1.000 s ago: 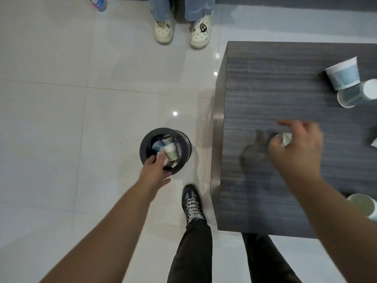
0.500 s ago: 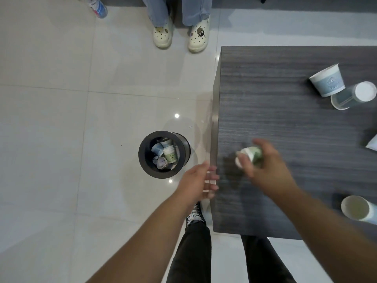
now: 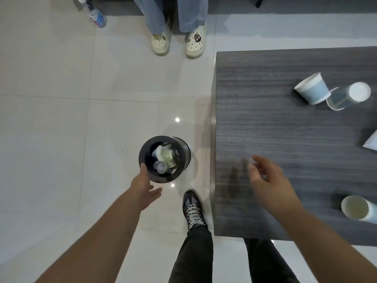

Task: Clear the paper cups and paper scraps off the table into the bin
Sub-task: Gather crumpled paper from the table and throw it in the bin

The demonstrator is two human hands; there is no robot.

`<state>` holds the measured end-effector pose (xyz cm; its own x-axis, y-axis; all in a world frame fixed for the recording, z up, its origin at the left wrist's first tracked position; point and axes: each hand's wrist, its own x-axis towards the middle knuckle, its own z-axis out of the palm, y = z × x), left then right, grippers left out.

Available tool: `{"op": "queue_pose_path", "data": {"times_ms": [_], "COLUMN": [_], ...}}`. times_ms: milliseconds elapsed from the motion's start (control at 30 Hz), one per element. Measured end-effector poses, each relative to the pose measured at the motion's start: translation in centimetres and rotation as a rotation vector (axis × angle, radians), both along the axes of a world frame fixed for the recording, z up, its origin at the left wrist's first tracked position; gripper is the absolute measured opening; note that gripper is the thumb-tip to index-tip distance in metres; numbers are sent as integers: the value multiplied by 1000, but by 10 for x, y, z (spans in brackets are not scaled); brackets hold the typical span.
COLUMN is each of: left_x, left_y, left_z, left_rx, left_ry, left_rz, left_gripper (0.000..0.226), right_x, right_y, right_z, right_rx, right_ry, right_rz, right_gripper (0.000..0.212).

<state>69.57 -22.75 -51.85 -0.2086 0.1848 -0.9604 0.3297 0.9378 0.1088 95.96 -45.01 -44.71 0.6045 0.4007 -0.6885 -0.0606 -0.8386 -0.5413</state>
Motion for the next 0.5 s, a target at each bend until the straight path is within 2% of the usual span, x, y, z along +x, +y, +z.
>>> {"op": "queue_pose_path", "data": {"times_ms": [67,133,200,300,367,433,500], "left_x": [-4,-1,-7,23,50,79,113], "left_y": [-9,-35,-60,-97,-120,-143,-168], "left_z": [-9,-13,-16,-10,-2,18,39], "left_rx": [-17,9,39,59,256,532,653], "left_ry": [71,28,38,81,178,259,169], "left_rz": [-231,-381,-448,-462,-530,-676,-740], "left_gripper": [64,52,31,21,15,13,19], "right_x": [17,32,38,58,73,87,100], "right_y": [-31,-65,-96,-157,-189,-215,-230], "right_z": [4,16,22,30,33,29,18], "right_rx": [-50,-107,-165,-218,-248,-279,-330], "right_ry": [-52,-89,-117,-214,-319,-377,-309], "right_rz": [-4,-47,-104,-319,-502,-663,-709], "right_gripper": [21,19,21,23,27,49,88]}}
